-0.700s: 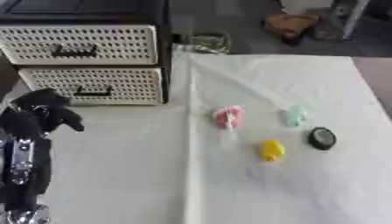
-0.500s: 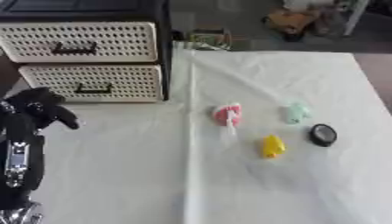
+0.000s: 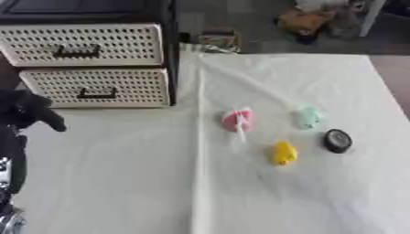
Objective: Pick up objects from table and place into drawer.
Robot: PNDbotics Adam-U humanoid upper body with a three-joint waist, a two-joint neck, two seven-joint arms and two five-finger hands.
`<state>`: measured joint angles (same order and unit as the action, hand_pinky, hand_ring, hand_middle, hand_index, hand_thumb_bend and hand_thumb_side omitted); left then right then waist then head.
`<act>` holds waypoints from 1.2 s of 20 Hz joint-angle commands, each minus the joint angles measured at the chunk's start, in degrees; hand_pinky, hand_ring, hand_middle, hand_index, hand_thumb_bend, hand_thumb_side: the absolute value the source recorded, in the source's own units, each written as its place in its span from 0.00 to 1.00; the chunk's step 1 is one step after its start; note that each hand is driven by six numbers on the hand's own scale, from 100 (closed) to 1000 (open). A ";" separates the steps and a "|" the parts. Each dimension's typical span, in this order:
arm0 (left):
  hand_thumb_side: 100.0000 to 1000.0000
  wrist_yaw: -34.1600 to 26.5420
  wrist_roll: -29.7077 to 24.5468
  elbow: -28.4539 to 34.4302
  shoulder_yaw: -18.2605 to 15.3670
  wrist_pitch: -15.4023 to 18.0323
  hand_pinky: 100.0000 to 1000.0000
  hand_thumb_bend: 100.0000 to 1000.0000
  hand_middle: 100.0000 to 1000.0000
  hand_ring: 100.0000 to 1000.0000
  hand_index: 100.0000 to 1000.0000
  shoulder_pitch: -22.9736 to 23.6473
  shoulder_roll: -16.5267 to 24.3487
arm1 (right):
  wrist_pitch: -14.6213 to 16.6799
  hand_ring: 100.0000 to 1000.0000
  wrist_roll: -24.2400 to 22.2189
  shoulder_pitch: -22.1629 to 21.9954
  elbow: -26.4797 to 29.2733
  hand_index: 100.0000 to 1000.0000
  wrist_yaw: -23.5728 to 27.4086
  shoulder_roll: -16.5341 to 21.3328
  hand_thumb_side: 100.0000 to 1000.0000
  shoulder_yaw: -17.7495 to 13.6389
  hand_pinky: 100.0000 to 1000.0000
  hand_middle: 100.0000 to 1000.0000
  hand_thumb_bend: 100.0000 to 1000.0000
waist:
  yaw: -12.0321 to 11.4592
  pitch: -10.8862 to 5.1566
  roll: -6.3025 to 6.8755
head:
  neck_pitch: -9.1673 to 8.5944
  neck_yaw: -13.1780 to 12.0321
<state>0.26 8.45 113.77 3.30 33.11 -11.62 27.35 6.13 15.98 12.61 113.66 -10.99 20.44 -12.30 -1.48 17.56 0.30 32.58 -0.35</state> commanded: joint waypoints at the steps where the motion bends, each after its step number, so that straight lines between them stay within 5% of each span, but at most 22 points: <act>1: 0.58 2.75 2.66 0.82 -1.31 0.61 0.33 0.00 0.54 0.43 0.76 -0.90 6.51 | 0.21 0.55 -0.12 0.65 0.93 0.72 0.11 1.58 0.71 -0.27 0.67 0.34 0.39 | -0.08 -0.98 0.25 | -0.03 -0.10; 11: 0.22 10.73 6.39 0.82 -2.73 -6.46 0.30 0.00 0.53 0.41 0.78 -0.04 21.67 | 0.28 0.55 0.23 0.89 0.93 0.72 -0.14 2.41 0.72 -0.35 0.67 0.34 0.39 | 0.01 -1.88 0.86 | 1.06 -0.62; 24: 0.16 9.64 4.14 0.82 -4.12 -16.37 0.31 0.00 0.52 0.42 0.81 -3.65 37.57 | 0.26 0.55 0.27 0.78 0.93 0.73 -0.35 3.48 0.74 -0.11 0.67 0.34 0.39 | -0.34 -2.17 1.05 | -1.17 0.22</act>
<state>10.72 12.63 113.82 0.51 17.69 -14.63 61.41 6.30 16.15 13.06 113.66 -11.06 22.04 -12.28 -1.82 16.35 1.30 32.10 -0.30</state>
